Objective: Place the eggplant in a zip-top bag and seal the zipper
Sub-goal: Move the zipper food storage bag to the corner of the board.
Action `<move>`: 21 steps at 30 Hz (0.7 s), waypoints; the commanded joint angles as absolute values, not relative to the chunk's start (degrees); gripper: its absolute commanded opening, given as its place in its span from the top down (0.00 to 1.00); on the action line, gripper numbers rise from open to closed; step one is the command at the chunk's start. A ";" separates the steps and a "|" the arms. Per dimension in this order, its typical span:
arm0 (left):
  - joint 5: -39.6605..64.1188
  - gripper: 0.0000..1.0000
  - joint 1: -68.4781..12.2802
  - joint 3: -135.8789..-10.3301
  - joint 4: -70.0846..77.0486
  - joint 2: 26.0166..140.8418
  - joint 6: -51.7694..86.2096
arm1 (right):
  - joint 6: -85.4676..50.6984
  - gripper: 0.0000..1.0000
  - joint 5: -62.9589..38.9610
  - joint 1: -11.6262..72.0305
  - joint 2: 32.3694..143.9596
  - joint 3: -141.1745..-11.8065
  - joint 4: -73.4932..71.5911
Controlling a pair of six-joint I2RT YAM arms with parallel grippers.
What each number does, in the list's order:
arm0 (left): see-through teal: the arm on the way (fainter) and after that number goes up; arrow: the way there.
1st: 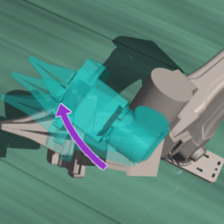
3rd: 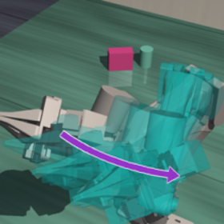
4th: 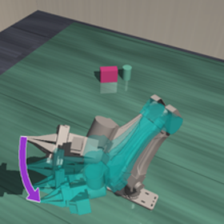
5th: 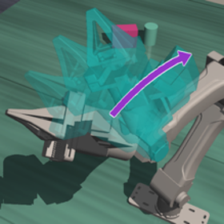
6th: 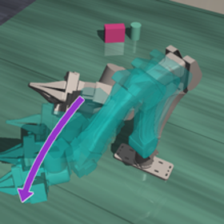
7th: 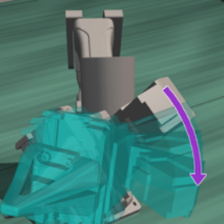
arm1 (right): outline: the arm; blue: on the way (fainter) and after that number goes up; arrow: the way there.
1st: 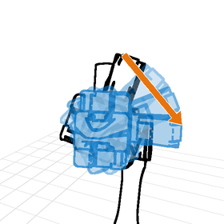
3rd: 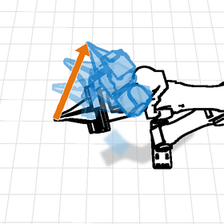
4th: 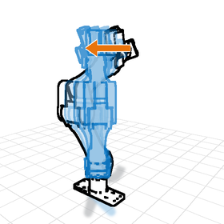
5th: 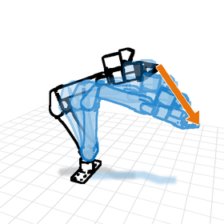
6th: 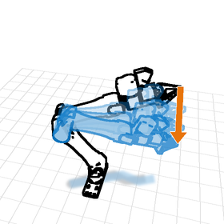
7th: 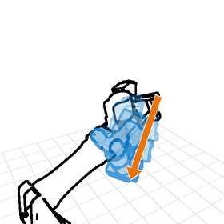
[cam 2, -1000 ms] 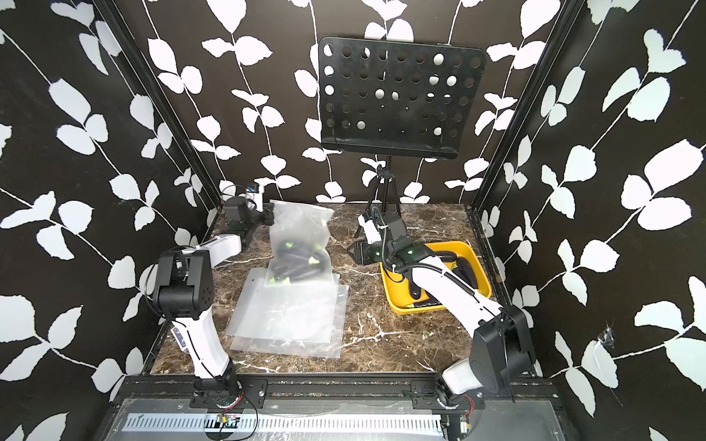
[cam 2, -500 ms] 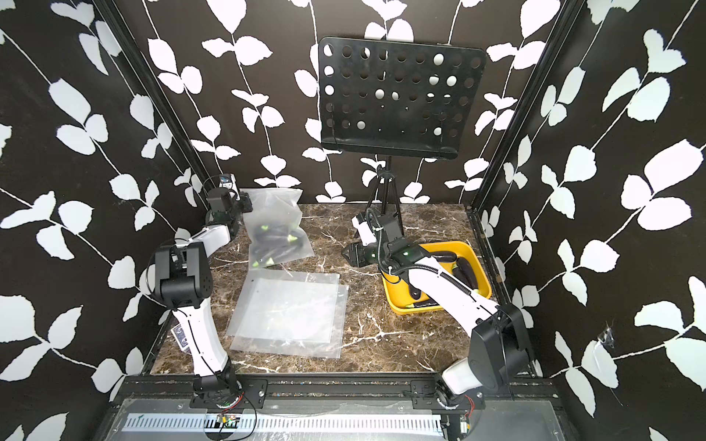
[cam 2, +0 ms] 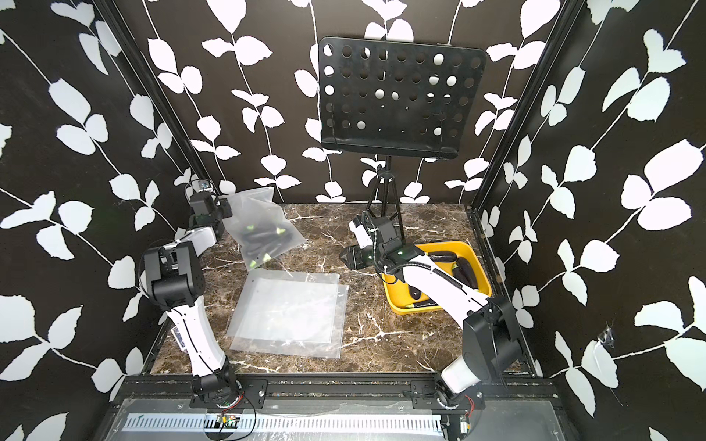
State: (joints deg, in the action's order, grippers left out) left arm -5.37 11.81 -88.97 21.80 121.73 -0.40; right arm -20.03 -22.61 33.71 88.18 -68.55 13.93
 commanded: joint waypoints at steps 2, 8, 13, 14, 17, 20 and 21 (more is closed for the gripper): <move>-6.89 1.00 12.06 -95.47 22.75 122.38 -2.90 | -20.22 0.45 -22.95 34.78 88.80 -70.24 12.32; -6.18 1.00 12.30 -98.82 18.66 125.77 -0.26 | -20.27 0.45 -22.14 34.89 88.53 -69.88 12.39; -6.14 1.00 12.30 -97.29 15.77 126.67 1.40 | -20.42 0.45 -22.22 34.98 88.33 -69.74 12.48; -6.74 0.94 12.29 -97.09 15.57 127.10 1.12 | -20.37 0.45 -22.32 34.99 88.41 -69.80 12.52; -7.99 0.79 12.35 -96.35 15.62 127.69 0.10 | -20.13 0.45 -22.35 34.98 88.44 -69.95 12.84; -8.10 0.70 12.28 -95.09 16.36 126.99 -0.20 | -20.17 0.45 -22.06 35.07 88.24 -69.54 12.83; -8.48 0.63 12.29 -95.20 15.69 126.54 -0.42 | -20.21 0.45 -21.67 35.10 88.07 -69.24 13.07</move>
